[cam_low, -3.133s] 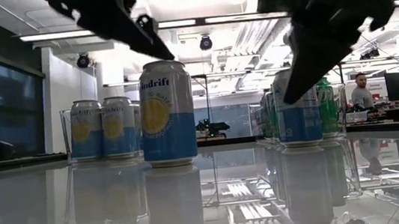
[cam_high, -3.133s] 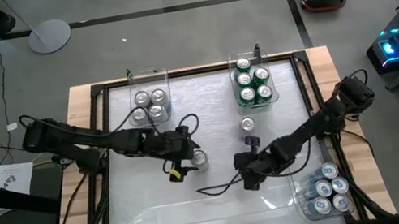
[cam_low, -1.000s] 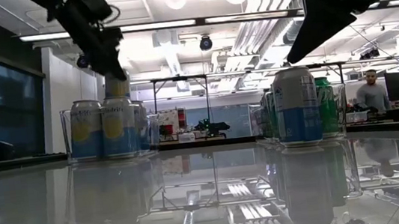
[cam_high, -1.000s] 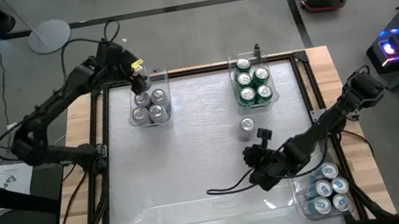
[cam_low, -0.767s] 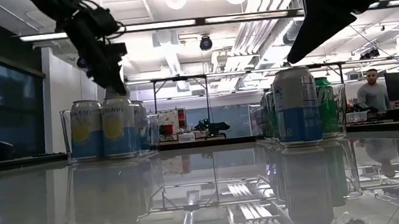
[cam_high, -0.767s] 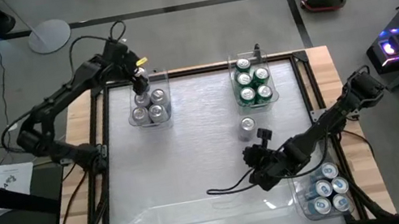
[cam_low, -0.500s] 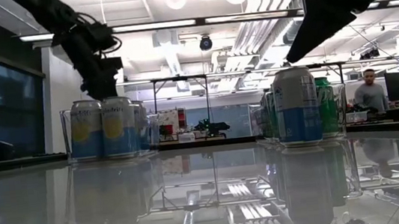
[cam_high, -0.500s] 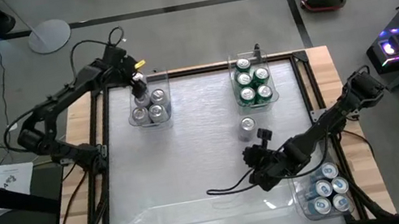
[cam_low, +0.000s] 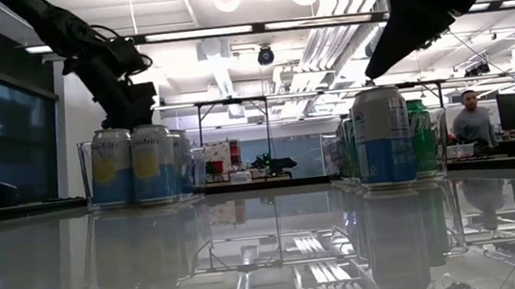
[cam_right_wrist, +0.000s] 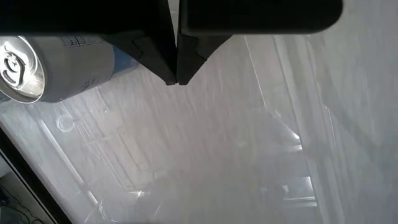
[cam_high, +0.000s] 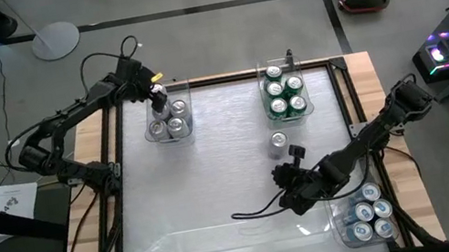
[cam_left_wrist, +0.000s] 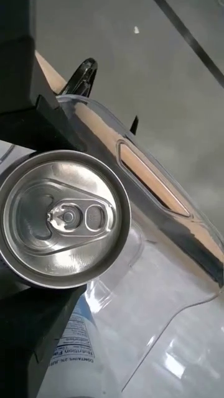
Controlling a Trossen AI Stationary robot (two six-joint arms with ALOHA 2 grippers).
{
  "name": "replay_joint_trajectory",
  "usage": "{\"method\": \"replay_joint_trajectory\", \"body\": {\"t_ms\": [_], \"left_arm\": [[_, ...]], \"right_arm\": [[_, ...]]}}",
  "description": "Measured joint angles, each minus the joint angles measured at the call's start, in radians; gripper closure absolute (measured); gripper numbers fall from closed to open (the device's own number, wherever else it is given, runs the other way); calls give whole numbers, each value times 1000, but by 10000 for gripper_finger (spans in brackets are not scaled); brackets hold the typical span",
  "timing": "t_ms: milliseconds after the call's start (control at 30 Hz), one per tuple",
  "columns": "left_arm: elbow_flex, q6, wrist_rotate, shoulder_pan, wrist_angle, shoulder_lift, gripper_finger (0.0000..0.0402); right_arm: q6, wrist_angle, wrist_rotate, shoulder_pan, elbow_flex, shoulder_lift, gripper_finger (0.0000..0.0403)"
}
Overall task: Sort soda cans
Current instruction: Put the blue-white soda can into the top left transparent bin
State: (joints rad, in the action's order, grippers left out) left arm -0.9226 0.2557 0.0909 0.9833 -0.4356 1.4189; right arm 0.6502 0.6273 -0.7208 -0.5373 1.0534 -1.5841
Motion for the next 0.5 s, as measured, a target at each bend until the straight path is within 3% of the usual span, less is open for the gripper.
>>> {"method": "replay_joint_trajectory", "body": {"t_ms": [500], "left_arm": [[4, -140, -11, 0, -10, 2, 86]], "right_arm": [[-3, -11, 1, 0, 0, 0, 403]]}}
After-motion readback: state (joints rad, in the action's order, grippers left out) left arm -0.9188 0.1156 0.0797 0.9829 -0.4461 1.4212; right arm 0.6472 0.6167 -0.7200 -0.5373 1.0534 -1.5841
